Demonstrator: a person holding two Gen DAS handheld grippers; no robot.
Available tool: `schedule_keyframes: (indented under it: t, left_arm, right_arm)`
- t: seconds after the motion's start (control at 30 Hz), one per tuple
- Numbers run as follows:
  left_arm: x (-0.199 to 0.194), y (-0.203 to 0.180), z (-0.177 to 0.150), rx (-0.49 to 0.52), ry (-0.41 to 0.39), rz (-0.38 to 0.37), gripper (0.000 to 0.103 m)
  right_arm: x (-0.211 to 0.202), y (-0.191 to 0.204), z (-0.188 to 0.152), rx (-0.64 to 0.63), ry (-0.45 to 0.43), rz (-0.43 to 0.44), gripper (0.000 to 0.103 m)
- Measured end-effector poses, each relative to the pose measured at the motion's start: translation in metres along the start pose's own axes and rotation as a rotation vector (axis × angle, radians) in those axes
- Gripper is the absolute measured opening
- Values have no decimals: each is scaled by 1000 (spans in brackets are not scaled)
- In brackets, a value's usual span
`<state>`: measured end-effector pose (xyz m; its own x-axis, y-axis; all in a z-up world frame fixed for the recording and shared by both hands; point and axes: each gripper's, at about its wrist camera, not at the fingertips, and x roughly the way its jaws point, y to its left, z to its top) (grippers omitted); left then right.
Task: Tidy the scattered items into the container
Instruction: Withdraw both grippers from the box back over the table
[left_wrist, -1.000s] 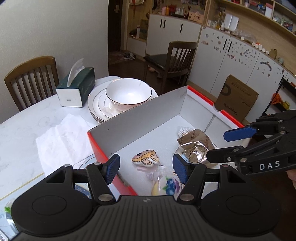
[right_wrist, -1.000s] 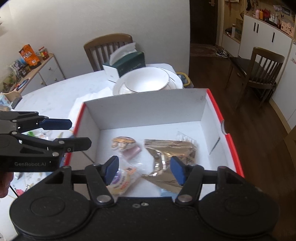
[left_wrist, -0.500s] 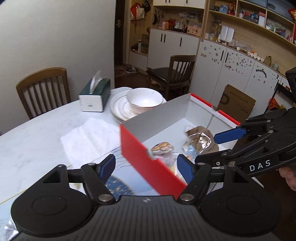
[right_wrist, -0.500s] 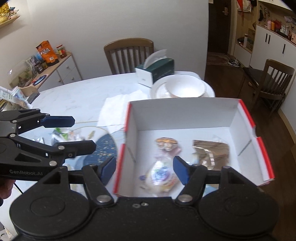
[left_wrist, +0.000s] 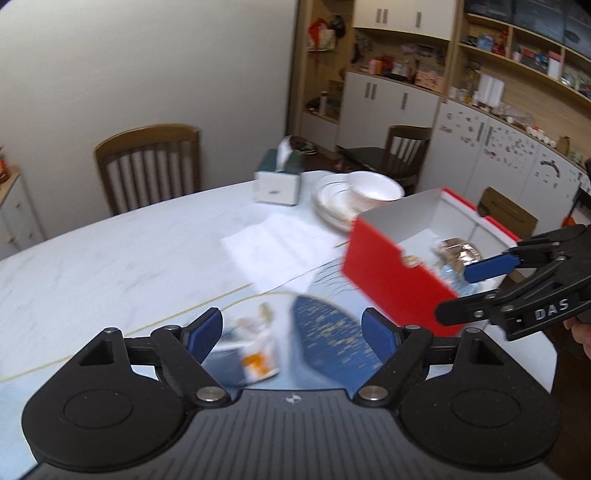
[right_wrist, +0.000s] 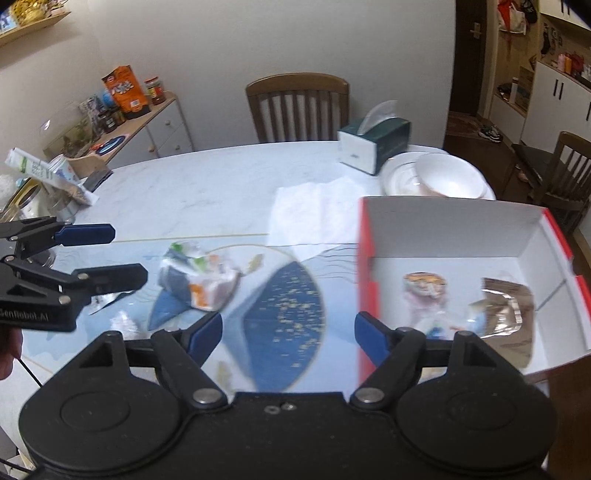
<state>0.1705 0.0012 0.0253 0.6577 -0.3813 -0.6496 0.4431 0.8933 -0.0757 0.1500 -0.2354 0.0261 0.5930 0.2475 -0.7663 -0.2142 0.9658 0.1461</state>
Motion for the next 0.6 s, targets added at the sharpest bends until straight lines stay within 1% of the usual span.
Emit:
schedule_keyframes:
  t: [0.17,0.23,0.3,0.37,0.6]
  left_arm:
    - [-13,46,-24,-48,12,41,87]
    - [-14,61,-35,-69,22,58,92]
    - [-14,73,-46,-83,36,70,99]
    - [-13,80,-57,-81,49,83,102]
    - [-2,89,-84,-72,83,102,102]
  right_arm:
    - [10,37,-8,-20,8,33,85]
    - [15,54,-14,-43,17,38,86]
    - [21,69,-21,-57,35,46,86]
    - [27,83,-29,-78,52,49,86]
    - [50,124,-53,-104,114,57,86]
